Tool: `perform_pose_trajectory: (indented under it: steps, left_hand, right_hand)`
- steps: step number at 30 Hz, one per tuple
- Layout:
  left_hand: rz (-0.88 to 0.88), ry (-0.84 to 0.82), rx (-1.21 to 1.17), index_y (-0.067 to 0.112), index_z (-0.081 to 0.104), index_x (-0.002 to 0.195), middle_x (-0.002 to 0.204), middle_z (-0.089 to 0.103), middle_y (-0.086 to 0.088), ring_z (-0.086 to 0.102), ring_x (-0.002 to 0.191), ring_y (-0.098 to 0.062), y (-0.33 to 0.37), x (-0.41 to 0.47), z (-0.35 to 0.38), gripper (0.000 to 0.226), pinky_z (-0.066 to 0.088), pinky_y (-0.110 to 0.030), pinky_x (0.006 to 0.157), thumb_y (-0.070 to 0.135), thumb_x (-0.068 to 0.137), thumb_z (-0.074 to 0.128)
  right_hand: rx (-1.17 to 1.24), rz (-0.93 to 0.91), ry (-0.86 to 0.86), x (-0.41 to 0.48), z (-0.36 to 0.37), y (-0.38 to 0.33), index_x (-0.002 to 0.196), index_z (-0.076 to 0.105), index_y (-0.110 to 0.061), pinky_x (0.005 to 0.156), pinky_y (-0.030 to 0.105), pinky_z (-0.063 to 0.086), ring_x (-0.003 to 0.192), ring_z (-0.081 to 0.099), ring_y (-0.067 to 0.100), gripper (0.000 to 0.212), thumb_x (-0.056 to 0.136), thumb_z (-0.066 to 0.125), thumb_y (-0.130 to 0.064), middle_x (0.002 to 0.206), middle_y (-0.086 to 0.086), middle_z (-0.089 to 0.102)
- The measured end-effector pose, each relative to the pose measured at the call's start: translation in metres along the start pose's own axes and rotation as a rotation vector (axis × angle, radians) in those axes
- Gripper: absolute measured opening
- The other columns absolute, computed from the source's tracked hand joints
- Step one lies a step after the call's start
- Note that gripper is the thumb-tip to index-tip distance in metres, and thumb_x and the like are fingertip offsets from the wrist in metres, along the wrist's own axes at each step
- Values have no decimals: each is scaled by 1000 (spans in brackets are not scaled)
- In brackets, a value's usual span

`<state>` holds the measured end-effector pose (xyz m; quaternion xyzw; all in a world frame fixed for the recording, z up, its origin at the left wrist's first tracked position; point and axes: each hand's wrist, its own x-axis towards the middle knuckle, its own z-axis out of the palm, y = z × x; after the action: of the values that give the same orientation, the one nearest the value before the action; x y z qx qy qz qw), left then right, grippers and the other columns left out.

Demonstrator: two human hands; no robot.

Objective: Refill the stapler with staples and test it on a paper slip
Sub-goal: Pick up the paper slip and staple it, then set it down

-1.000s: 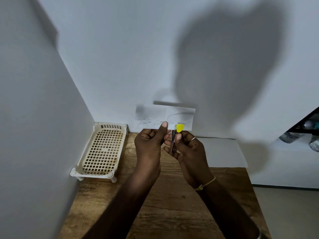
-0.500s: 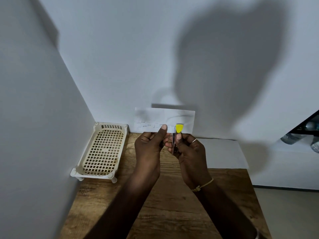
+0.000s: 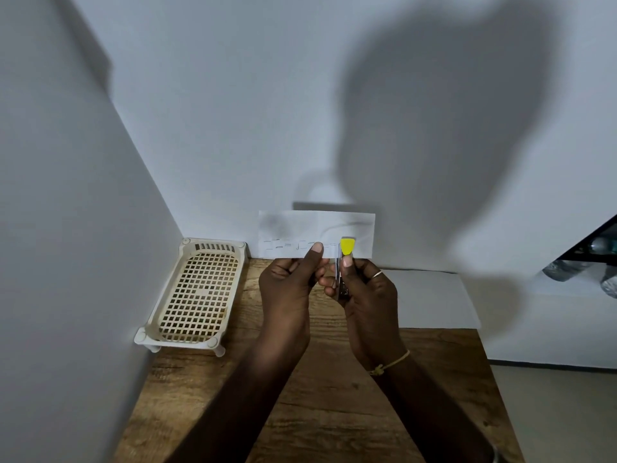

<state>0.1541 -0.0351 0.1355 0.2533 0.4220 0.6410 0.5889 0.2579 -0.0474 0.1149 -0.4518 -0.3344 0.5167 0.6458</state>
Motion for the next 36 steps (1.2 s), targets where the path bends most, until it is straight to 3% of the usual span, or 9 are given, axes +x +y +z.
perform_pose_trajectory:
  steps: [8, 11, 15, 18, 21, 27, 32, 34, 36]
  left_hand:
    - [-5, -26, 36, -3, 73, 83, 80, 68, -23, 66, 71, -27, -4, 3, 0, 20, 54, -40, 80, 15, 89, 76]
    - [8, -72, 9, -10, 68, 87, 79, 66, -22, 65, 73, -27, -8, 3, 2, 31, 54, -41, 81, 19, 88, 78]
    - [-58, -134, 39, -17, 64, 84, 72, 56, -16, 52, 60, -19, -13, 2, 12, 64, 47, -31, 64, 41, 74, 89]
    - [-115, -126, 139, 2, 65, 67, 55, 51, -6, 49, 52, -17, -15, 6, 18, 53, 40, -29, 57, 48, 69, 91]
    - [-97, -99, 175, -1, 69, 67, 54, 55, -8, 55, 52, -19, -17, 9, 22, 54, 44, -26, 53, 48, 69, 91]
    - [-6, -43, 217, 10, 57, 50, 51, 51, -9, 56, 51, -21, -22, 6, 25, 53, 49, -30, 54, 45, 74, 88]
    - [-1, -130, 239, -6, 60, 60, 56, 55, -16, 56, 54, -25, -21, 11, 25, 62, 46, -32, 55, 47, 75, 88]
    - [15, -139, 240, -14, 60, 69, 61, 55, -20, 55, 58, -27, -21, 13, 23, 71, 46, -32, 55, 51, 76, 86]
    - [-7, -143, 232, -7, 73, 76, 65, 64, -20, 61, 60, -26, -21, 15, 21, 67, 49, -30, 55, 60, 79, 79]
  right_hand:
    - [-20, -31, 21, 1, -2, 3, 97, 75, -9, 73, 35, 55, 82, 72, 27, 34, 90, 72, -42, 93, 17, 76]
    - [-21, -39, 45, 3, -2, 3, 95, 76, -10, 75, 33, 56, 81, 72, 24, 34, 89, 74, -44, 91, 15, 76]
    - [-51, -68, 65, 3, 0, 5, 92, 77, -14, 74, 33, 56, 78, 71, 22, 37, 86, 75, -51, 85, 11, 75]
    - [-88, -82, 79, 1, 0, 8, 89, 76, -14, 73, 35, 56, 79, 71, 23, 40, 85, 74, -54, 83, 11, 75]
    - [-126, -106, 93, 1, -2, 6, 89, 75, -14, 75, 42, 57, 81, 70, 28, 38, 86, 72, -52, 85, 16, 74]
    - [-139, -176, 146, -4, 2, 2, 85, 73, -13, 66, 24, 55, 75, 71, 18, 32, 84, 73, -45, 79, 8, 74]
    - [-129, -171, 96, 0, -2, 0, 87, 70, -10, 66, 37, 52, 68, 59, 19, 31, 91, 69, -41, 72, 9, 65]
    - [-84, -139, 69, 1, -4, 1, 92, 72, -10, 73, 35, 55, 76, 67, 19, 31, 92, 68, -41, 80, 9, 71]
    - [-57, -108, 60, 2, -4, 2, 95, 74, -13, 77, 33, 58, 84, 73, 23, 33, 90, 70, -45, 90, 11, 76]
